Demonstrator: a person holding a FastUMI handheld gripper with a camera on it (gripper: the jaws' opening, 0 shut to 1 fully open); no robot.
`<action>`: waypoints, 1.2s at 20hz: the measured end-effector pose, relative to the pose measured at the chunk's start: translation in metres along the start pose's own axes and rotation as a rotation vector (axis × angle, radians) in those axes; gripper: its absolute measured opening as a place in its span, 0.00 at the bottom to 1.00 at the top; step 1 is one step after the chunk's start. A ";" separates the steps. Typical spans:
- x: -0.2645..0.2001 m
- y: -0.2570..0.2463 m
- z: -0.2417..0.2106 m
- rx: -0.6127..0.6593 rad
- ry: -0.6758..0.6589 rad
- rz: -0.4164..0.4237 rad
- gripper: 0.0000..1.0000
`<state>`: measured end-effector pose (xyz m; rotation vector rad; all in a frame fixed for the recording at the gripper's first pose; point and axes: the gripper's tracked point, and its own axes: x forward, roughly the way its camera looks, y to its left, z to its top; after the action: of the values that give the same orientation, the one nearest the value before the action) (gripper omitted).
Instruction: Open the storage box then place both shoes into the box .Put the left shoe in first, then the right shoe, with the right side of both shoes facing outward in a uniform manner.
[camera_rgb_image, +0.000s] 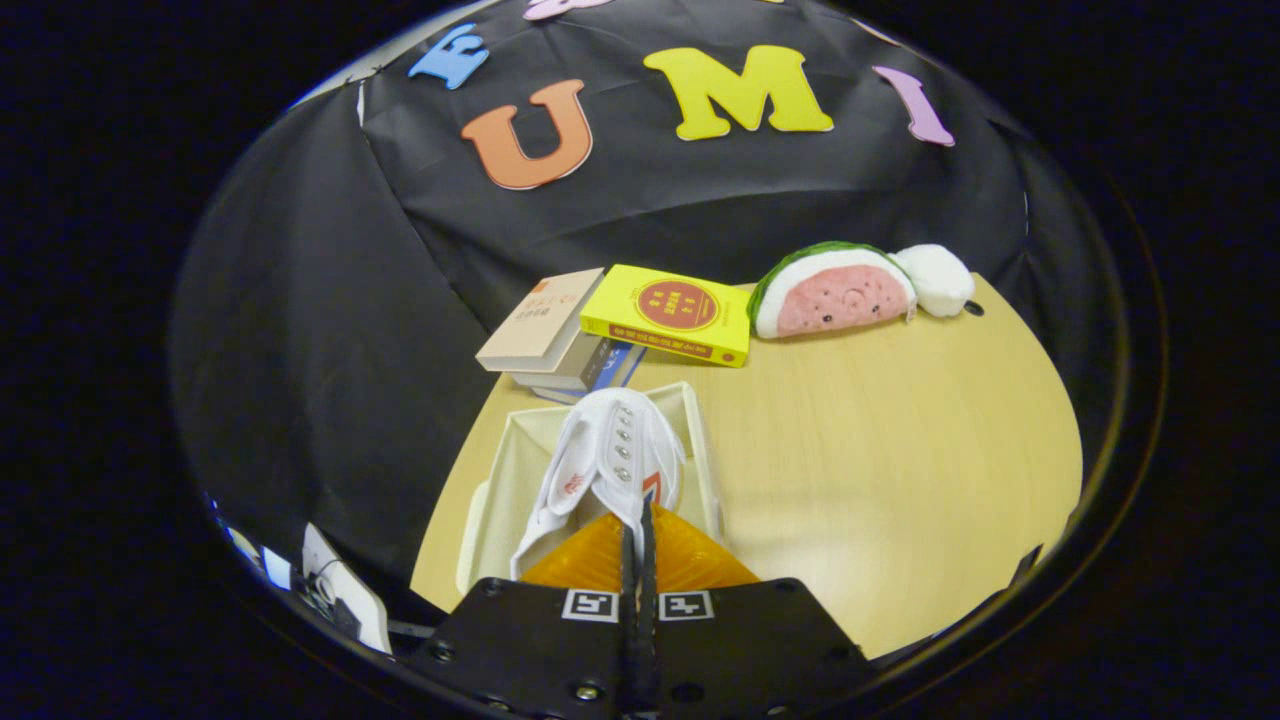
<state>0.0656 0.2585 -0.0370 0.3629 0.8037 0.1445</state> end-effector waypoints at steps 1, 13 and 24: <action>0.000 -0.001 0.001 -0.008 -0.030 -0.018 0.00; 0.018 -0.015 -0.020 0.020 -0.120 -0.076 0.00; -0.002 -0.003 -0.013 -0.043 -0.163 -0.024 0.73</action>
<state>0.0546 0.2584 -0.0446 0.3200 0.6428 0.1077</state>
